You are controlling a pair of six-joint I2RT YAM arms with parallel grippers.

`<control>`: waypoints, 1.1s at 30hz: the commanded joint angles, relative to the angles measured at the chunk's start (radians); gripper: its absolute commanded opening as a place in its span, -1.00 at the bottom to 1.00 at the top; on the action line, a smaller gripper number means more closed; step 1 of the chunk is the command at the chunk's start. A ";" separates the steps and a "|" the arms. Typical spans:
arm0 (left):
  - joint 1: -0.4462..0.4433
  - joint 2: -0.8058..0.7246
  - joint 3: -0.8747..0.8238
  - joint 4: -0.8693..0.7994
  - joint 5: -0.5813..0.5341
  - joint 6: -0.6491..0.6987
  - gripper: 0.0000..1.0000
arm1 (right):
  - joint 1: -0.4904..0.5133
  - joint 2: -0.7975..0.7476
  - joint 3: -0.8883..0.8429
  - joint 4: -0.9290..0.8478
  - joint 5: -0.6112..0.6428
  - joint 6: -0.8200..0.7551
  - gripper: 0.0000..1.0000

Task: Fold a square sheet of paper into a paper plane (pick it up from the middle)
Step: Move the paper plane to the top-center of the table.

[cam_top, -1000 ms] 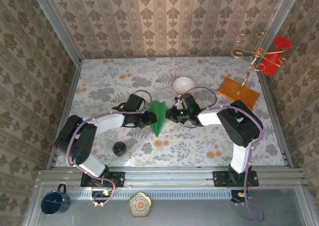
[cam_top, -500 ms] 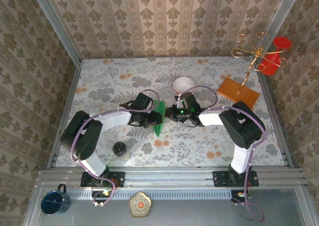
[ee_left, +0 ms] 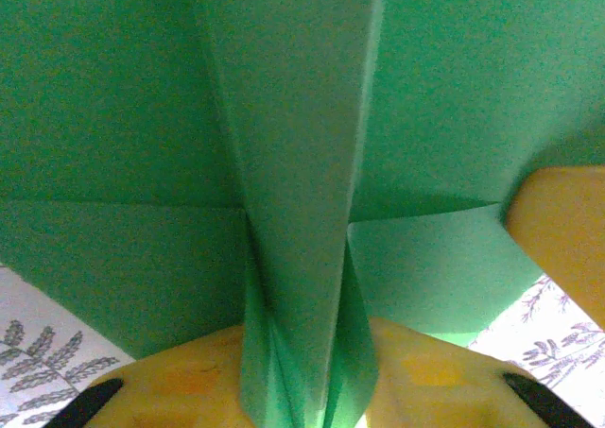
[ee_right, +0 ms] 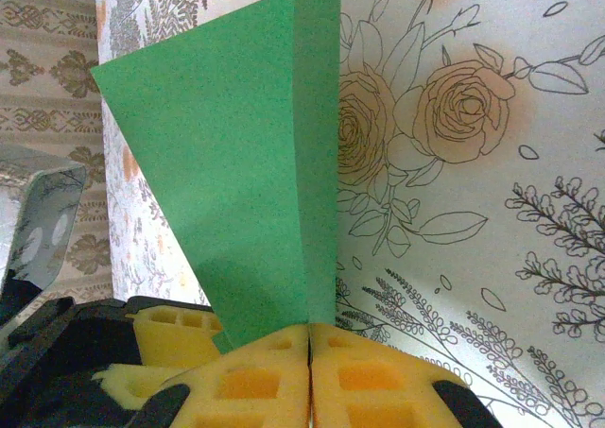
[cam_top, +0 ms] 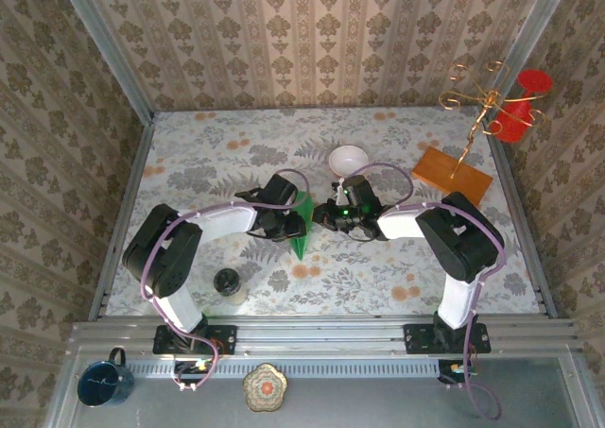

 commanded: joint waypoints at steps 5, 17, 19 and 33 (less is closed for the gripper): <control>-0.013 0.023 0.044 -0.043 -0.022 0.014 -0.51 | 0.006 -0.037 -0.012 0.008 -0.022 0.015 -0.75; 0.012 0.006 0.123 -0.133 -0.077 0.107 -0.83 | -0.042 -0.240 -0.075 -0.211 0.184 -0.080 0.04; 0.028 0.013 0.156 -0.160 -0.096 0.140 -0.83 | -0.061 -0.303 -0.101 -0.261 0.247 -0.098 0.11; 0.156 0.365 0.675 -0.427 -0.304 0.411 -0.82 | -0.140 -0.578 -0.199 -0.461 0.449 -0.169 0.28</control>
